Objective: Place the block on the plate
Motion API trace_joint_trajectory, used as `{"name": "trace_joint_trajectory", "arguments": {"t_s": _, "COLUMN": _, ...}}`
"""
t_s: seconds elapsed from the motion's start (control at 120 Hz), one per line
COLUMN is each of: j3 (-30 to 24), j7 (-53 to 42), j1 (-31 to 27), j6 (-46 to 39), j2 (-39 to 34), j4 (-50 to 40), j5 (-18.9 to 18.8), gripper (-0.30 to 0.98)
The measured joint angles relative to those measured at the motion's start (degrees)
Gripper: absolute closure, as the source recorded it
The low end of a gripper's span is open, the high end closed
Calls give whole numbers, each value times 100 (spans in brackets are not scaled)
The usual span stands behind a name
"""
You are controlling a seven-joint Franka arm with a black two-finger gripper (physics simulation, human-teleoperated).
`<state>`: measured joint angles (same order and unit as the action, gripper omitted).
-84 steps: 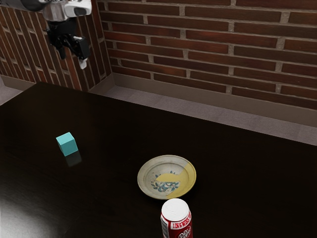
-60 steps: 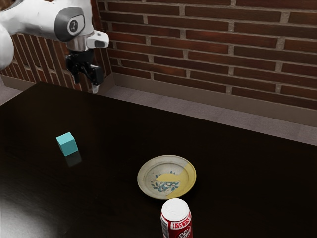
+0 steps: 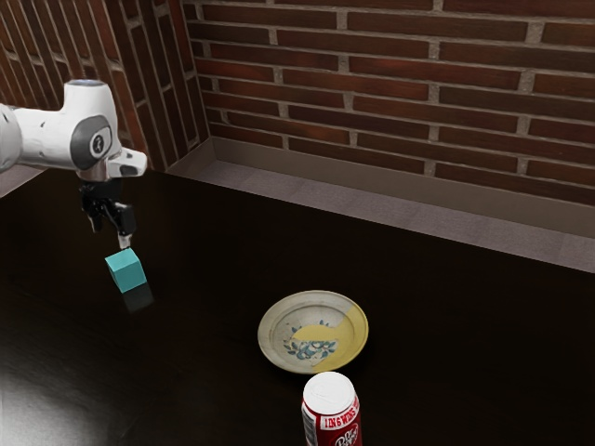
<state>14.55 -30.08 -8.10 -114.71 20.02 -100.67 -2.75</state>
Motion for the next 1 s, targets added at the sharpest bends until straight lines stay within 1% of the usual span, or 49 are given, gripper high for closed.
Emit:
{"name": "trace_joint_trajectory", "arguments": {"t_s": 0.108, "j3": -179, "j7": -373, "j1": -227, "j6": -250, "j2": 171, "j4": -48, "j5": -46, "gripper": 0}}
{"name": "trace_joint_trajectory", "arguments": {"t_s": 0.283, "j3": -621, "j7": -910, "j1": -636, "j6": -527, "j2": 435, "j4": -4, "j5": -191, "gripper": 0}}
{"name": "trace_joint_trajectory", "arguments": {"t_s": 0.458, "j3": -904, "j7": -1325, "j1": -886, "j6": -717, "j2": 705, "j4": 160, "j5": -257, "gripper": 0}}
{"name": "trace_joint_trajectory", "arguments": {"t_s": 0.733, "j3": -1178, "j7": -1781, "j1": -1213, "j6": -929, "j2": 1052, "j4": 346, "j5": -268, "gripper": 0}}
{"name": "trace_joint_trajectory", "arguments": {"t_s": 1.0, "j3": -1328, "j7": -2042, "j1": -1350, "j6": -1068, "j2": 1280, "j4": 378, "j5": -254, "gripper": 0}}
